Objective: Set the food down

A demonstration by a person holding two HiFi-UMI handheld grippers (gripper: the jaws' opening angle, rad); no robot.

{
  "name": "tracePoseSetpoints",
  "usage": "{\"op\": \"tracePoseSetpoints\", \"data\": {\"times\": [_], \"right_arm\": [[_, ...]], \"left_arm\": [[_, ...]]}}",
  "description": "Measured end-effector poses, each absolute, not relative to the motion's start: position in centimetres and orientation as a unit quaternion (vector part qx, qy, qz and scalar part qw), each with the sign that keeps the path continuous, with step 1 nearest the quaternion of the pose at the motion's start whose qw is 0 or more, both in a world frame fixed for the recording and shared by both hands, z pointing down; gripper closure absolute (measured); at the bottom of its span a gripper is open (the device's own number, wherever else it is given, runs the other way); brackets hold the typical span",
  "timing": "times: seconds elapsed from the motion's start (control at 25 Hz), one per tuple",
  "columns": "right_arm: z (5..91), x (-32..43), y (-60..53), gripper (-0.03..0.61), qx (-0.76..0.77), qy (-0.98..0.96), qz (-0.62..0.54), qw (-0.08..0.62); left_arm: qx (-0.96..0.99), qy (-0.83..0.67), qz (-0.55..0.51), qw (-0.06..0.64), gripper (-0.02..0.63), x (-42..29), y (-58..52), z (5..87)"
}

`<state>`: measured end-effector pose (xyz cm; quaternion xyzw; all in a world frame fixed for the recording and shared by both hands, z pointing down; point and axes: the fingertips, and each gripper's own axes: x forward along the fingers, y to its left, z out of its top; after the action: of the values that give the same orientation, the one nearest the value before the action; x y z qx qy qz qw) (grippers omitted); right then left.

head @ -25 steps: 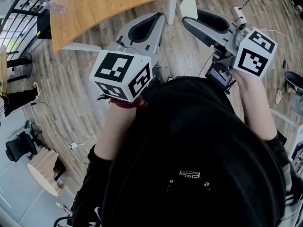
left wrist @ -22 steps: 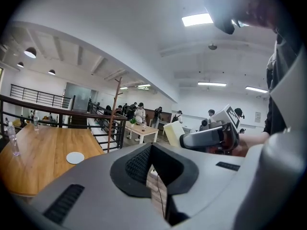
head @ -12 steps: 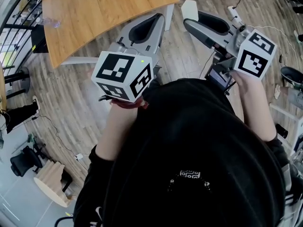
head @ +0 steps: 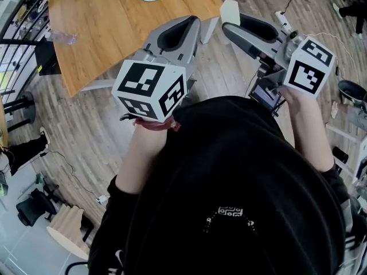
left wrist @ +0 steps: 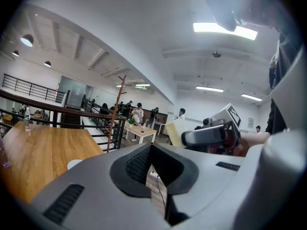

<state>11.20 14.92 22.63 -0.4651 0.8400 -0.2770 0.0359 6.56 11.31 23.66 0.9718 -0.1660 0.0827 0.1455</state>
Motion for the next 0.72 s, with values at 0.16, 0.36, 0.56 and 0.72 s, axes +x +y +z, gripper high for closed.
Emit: {"op": "tracePoseSetpoints", "data": {"times": [0.16,0.36,0.56,0.72], "right_arm": [[23.3,9.8,11.6,0.407,-0.468,0.837,-0.283,0.034],[23.6,8.3,7.9,0.407,-0.469,0.834,-0.288,0.028],[23.4,6.8,5.5,0.407,-0.467,0.838,-0.282,0.026],[23.1,6.3,4.2,0.407,-0.463,0.84,-0.283,0.026]], "left_arm": [[0.972,-0.156,0.1,0.142,0.615,5.3,8.3,24.8],[0.973,-0.154,0.099,0.143,0.616,3.4,4.8,25.2],[0.97,-0.164,0.098,0.148,0.615,1.6,2.5,25.7],[0.967,-0.176,0.096,0.159,0.617,0.5,1.5,25.9]]}}
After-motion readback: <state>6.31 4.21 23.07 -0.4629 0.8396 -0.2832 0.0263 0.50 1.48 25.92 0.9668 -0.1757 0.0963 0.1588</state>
